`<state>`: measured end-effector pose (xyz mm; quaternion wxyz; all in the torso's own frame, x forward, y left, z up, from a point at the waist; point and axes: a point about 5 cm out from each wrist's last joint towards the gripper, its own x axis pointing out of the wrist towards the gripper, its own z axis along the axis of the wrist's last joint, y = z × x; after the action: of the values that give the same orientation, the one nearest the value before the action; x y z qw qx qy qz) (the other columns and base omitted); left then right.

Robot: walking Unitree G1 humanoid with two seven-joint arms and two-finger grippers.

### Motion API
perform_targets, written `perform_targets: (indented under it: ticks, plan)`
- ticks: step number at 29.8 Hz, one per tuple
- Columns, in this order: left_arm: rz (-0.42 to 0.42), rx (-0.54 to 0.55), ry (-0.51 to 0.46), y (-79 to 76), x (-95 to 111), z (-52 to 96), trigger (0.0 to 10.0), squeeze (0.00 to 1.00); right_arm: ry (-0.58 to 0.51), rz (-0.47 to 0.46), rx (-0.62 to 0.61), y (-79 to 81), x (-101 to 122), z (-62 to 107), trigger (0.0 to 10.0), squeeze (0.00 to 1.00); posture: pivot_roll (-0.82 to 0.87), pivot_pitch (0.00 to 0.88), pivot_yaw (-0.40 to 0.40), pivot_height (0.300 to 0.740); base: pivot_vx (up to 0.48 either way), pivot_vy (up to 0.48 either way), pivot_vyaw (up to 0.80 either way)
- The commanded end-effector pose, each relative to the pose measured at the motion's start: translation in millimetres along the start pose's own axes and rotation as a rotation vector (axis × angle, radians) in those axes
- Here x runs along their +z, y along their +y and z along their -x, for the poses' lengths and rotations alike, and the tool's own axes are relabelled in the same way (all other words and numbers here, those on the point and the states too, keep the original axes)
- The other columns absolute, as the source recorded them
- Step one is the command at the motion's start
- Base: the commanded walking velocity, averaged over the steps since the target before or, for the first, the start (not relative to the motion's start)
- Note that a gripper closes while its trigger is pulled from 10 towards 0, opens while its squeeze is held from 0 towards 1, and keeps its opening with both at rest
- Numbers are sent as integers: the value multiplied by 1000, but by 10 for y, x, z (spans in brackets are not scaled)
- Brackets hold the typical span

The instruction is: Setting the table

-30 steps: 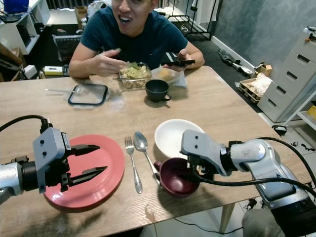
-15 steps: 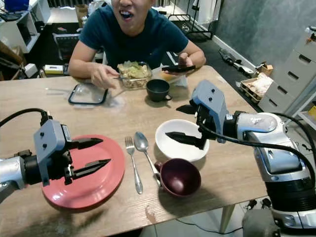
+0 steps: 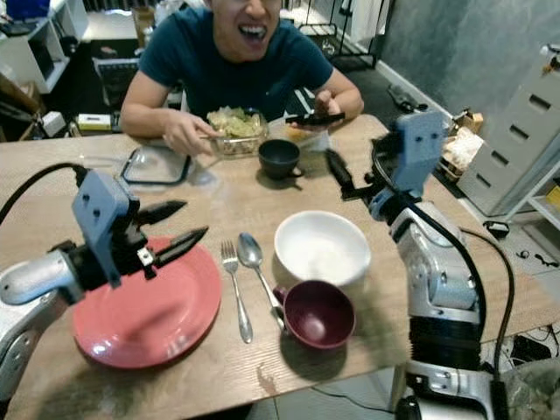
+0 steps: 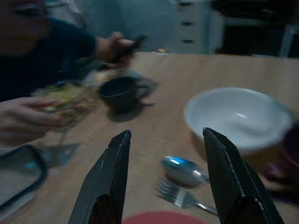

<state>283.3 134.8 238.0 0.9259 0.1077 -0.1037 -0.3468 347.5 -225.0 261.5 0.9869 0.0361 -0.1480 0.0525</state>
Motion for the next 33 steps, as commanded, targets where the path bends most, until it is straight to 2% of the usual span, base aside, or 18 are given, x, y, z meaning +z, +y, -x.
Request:
perform_targets:
  ticks: [1,3,8,14,16,19,28,33]
  plan:
    - [5,59,9,69,-4,-15,10000,0,-42,-19,-69,-65,40,-12,10000,0,-45,32,78,740,0,0,0]
    - [3,106,5,106,9,-50,10000,0,-64,-61,-143,-134,42,-5,10000,0,-43,37,80,740,0,0,0]
    - [3,159,6,136,-10,-68,10000,0,-88,-77,-223,-206,32,45,10000,0,-48,37,86,740,0,0,0]
    - [-2,250,5,198,-22,-85,10000,0,-84,-33,-214,-130,-67,177,10000,0,-43,40,90,740,0,0,0]
    - [-1,325,-3,235,-25,-76,10000,0,-61,2,-200,-68,-190,307,10000,0,-45,29,87,740,0,0,0]
    - [-8,391,-10,284,-13,-51,10000,0,-56,9,-207,-53,-253,377,10000,0,-42,33,89,740,0,0,0]
    - [-22,407,-19,277,6,-42,10000,0,-60,13,-276,-141,-297,468,10000,0,-39,14,96,740,0,0,0]
    - [-35,401,-34,243,31,-93,10000,0,-62,25,-335,-224,-310,552,10000,0,-39,16,107,740,0,0,0]
